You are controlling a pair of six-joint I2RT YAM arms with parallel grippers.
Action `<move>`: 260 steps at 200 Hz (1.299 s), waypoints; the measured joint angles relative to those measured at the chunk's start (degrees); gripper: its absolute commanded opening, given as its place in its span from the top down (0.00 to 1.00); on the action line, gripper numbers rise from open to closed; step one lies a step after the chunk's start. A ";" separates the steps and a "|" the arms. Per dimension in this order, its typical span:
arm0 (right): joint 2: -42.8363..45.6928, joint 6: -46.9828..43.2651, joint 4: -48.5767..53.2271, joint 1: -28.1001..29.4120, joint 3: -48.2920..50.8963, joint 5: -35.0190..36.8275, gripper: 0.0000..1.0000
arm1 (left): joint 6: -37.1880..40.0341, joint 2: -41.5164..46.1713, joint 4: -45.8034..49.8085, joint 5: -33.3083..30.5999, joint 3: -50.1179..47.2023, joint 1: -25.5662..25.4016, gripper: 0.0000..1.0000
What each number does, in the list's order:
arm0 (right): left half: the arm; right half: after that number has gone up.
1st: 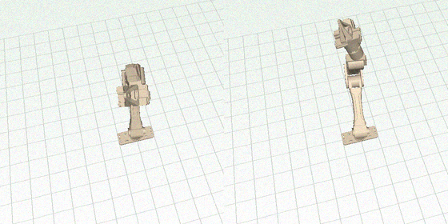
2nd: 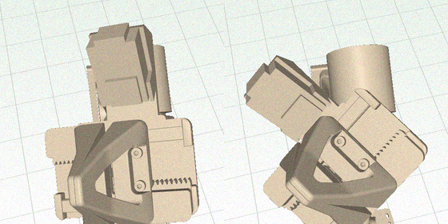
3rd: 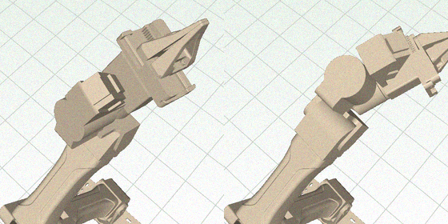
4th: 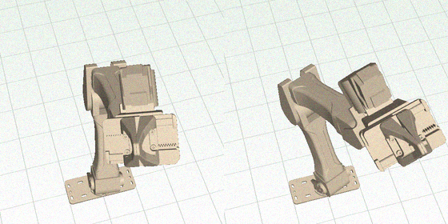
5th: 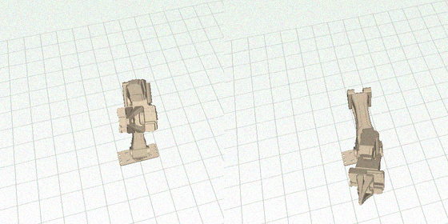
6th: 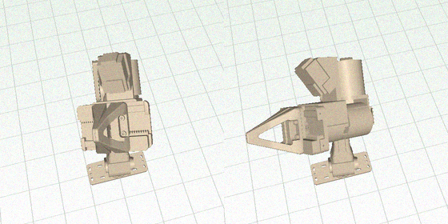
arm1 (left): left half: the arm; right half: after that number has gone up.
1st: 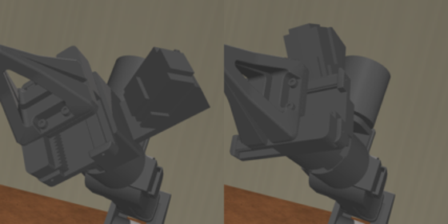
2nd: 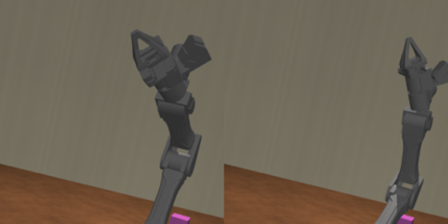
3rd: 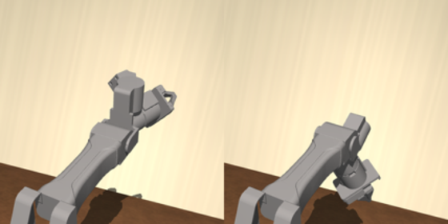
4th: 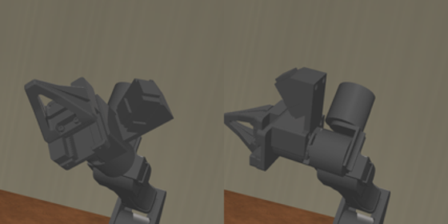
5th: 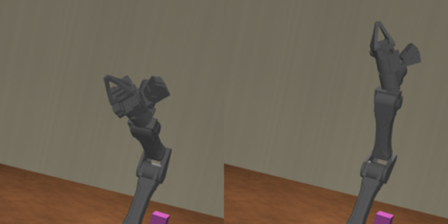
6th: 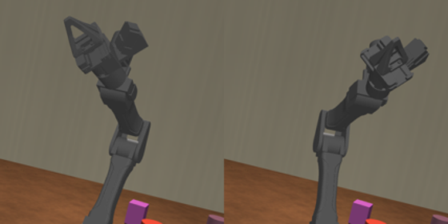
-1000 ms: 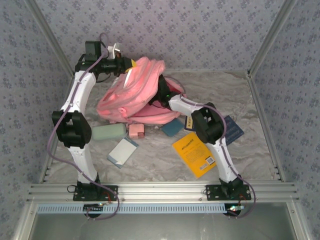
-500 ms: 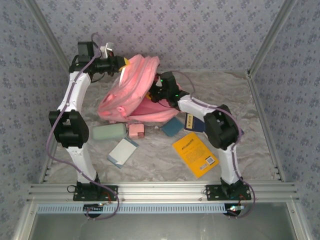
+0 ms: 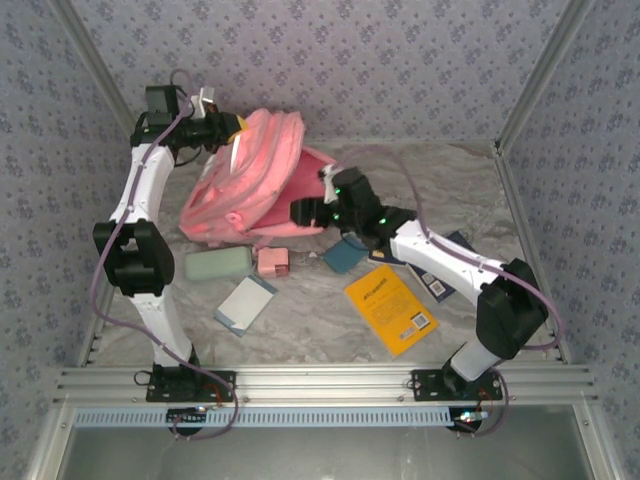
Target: Pack the student bag
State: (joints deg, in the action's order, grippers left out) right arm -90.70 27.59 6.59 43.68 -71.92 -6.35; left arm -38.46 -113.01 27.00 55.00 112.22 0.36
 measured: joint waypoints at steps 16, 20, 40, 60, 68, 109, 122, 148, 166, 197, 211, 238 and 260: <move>-1.88 -3.78 4.13 3.96 -0.68 1.90 0.22 | -0.17 0.44 -0.74 -0.90 -1.60 -0.02 1.00; -2.78 -4.35 5.03 4.66 -1.09 2.25 0.21 | -0.22 0.68 -0.92 -1.07 -2.25 -0.02 1.00; -8.68 -6.29 10.05 6.84 -4.96 4.33 0.20 | -0.48 1.29 -1.31 -1.64 -4.31 -0.09 1.00; -16.41 -7.67 16.24 8.63 -12.61 6.23 0.19 | -0.44 1.75 -1.33 -2.10 -4.98 -0.09 1.00; -19.06 -8.31 17.92 9.27 -15.63 6.56 0.17 | -0.42 2.03 -1.40 -2.34 -5.20 0.00 1.00; -28.68 -12.04 23.15 10.51 -26.75 4.39 0.16 | -0.48 3.08 -1.66 -2.78 -6.78 0.98 1.00; -31.43 -12.72 24.09 10.01 -29.75 2.54 0.16 | -0.63 3.08 -2.01 -2.78 -7.10 1.27 1.00; -35.89 -13.49 25.81 9.14 -34.47 -0.92 0.16 | -0.70 3.08 -2.54 -2.97 -7.74 1.53 1.00; -37.94 -13.75 27.15 8.81 -36.81 -2.60 0.16 | -0.87 3.08 -2.84 -3.23 -7.80 1.53 1.00; -38.36 -13.99 28.44 8.68 -36.83 -3.74 0.16 | -1.18 3.08 -3.15 -3.39 -8.04 1.53 1.00; -38.05 -14.14 27.93 8.68 -35.23 -4.04 0.16 | -1.29 3.08 -3.23 -3.37 -8.37 1.53 1.00; -35.60 -14.16 26.62 8.81 -29.42 -4.79 0.16 | -1.31 3.08 -3.26 -3.34 -8.57 1.51 1.00; -33.38 -14.16 26.69 9.29 -26.25 -4.79 0.16 | -1.57 3.08 -3.32 -3.32 -8.57 1.53 1.00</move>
State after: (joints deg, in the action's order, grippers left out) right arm -124.07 13.43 33.28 52.97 -98.17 -11.14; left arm -40.03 -109.93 23.68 51.68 103.66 1.89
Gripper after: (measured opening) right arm 0.839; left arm 0.041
